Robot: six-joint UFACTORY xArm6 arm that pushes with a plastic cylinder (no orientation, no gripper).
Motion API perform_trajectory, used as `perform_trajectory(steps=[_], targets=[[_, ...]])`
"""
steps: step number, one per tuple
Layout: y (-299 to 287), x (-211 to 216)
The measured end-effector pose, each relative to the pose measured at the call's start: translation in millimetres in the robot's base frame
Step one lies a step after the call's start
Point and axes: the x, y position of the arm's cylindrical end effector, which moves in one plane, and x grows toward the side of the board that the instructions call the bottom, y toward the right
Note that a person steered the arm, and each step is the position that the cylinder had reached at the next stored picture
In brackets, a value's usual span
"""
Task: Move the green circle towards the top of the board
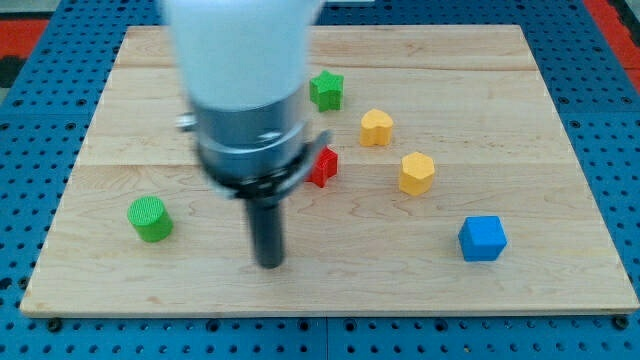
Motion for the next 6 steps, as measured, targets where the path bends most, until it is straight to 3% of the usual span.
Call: perform_trajectory(steps=[2,5,6], targets=[[-123.3,-1.3],[-105.5,-62.5],[-101.9,-64.9]])
